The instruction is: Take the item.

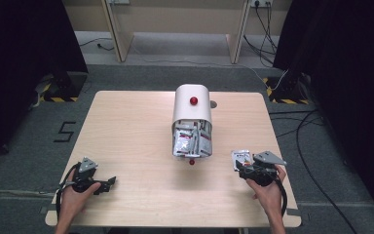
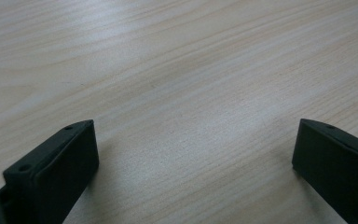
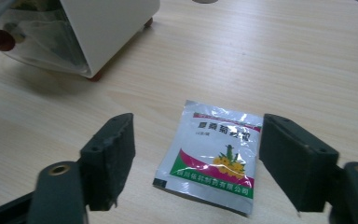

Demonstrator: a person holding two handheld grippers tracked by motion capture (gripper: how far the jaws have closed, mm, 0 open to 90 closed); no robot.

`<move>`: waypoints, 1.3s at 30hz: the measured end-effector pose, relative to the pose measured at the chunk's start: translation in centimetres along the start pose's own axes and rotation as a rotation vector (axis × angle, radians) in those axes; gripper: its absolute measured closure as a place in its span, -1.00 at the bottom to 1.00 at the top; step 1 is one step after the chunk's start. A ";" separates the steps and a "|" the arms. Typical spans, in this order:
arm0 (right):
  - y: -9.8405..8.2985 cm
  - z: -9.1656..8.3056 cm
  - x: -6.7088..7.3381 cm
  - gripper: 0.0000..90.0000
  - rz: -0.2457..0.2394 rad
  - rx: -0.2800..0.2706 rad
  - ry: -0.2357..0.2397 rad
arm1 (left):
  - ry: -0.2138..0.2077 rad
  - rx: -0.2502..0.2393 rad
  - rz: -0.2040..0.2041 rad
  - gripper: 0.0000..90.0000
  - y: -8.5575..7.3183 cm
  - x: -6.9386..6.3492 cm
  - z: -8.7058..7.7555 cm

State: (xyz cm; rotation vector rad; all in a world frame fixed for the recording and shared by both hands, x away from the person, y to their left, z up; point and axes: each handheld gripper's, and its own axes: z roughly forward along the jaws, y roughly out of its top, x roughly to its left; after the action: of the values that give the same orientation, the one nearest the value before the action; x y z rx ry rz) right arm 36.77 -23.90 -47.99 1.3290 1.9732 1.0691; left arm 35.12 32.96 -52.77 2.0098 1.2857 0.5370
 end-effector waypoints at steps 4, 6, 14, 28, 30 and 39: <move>-0.2 -0.3 0.5 -0.57 -0.006 0.004 0.016 | 0.000 0.000 0.000 -1.00 0.0 0.0 0.0; -0.2 -0.4 0.7 -0.57 -0.012 0.004 0.020 | 0.000 -0.001 0.000 -1.00 0.0 0.0 0.0; -1.3 -1.3 1.4 -0.56 -0.003 -0.007 0.046 | 0.000 0.000 0.000 -1.00 0.0 0.0 0.0; -3.1 -2.9 1.9 -0.57 -0.011 -0.012 0.053 | 0.000 -0.001 0.000 -1.00 0.0 0.0 0.0; -3.3 -3.1 2.0 -0.57 -0.014 -0.013 0.057 | 0.000 0.000 0.000 -1.00 0.0 0.0 0.0; -5.0 -3.6 2.5 -0.59 0.001 -0.007 0.070 | 0.000 0.000 0.000 -1.00 0.0 0.0 0.0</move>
State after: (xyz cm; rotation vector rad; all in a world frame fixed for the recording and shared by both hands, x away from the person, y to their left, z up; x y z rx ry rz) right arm 30.51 -23.71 -50.15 1.3056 2.0173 1.1367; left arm 35.12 32.96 -52.78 2.0095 1.2860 0.5370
